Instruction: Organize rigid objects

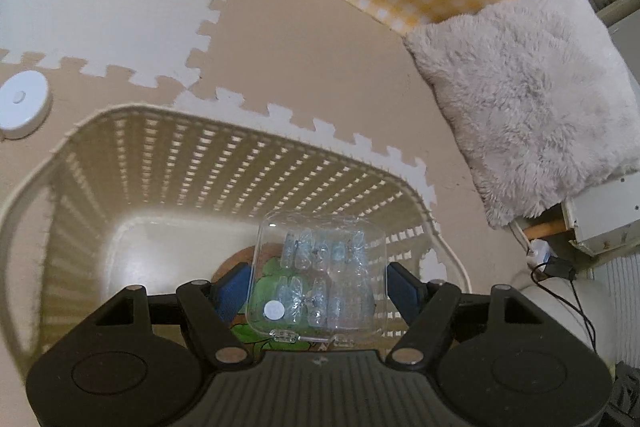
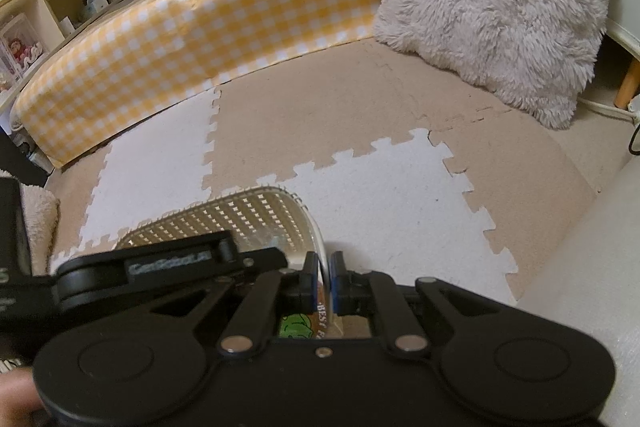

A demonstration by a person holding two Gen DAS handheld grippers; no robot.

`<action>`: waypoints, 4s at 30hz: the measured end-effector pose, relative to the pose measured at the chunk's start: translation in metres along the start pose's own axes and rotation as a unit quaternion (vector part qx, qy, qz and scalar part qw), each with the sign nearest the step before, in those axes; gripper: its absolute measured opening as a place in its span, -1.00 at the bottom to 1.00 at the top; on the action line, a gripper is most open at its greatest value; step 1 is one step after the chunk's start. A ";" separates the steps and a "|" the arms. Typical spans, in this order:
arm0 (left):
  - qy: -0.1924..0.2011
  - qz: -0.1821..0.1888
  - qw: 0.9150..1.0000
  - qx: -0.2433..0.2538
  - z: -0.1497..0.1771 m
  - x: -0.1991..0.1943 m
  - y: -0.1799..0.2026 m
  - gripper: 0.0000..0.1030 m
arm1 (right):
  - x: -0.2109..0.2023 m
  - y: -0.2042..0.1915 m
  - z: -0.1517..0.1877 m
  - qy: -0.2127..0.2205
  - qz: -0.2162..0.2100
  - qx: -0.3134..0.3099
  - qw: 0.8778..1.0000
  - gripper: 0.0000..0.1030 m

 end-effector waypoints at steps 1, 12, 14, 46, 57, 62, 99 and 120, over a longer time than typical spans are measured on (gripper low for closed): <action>-0.002 -0.003 1.000 0.004 0.000 0.004 0.002 0.43 | 0.000 0.000 0.000 0.000 0.000 0.000 1.000 -0.87; -0.016 -0.022 1.000 0.004 -0.002 0.020 0.005 0.56 | 0.000 0.001 0.000 0.000 -0.001 0.001 1.000 -0.87; -0.020 -0.019 1.000 0.007 -0.001 0.020 0.005 0.61 | 0.000 0.002 0.000 0.000 -0.001 0.001 1.000 -0.87; 0.023 0.026 0.999 0.034 -0.003 -0.085 0.012 1.00 | 0.004 0.003 0.001 -0.007 -0.005 0.004 1.000 -0.87; 0.104 -0.021 0.990 0.089 0.005 -0.156 -0.026 1.00 | 0.004 0.003 0.002 -0.006 -0.003 0.001 1.000 -0.87; 0.153 -0.075 0.978 0.123 0.011 -0.177 -0.051 1.00 | 0.004 0.003 0.002 -0.007 -0.002 -0.001 1.000 -0.87; 0.202 -0.169 0.959 0.106 0.065 -0.146 -0.181 0.17 | 0.002 0.000 0.000 -0.008 0.008 -0.013 1.000 -0.87; 0.170 -0.176 0.964 0.105 0.044 -0.130 -0.193 -0.48 | 0.002 0.000 0.001 -0.010 0.010 -0.017 1.000 -0.86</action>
Point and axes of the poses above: each gripper's, at about its wrist camera, not at the fingertips, and x roughly the way its jaws point, y to its right, z to its underside, the point moved 5 cm from there along x, roughly the way its jaws point
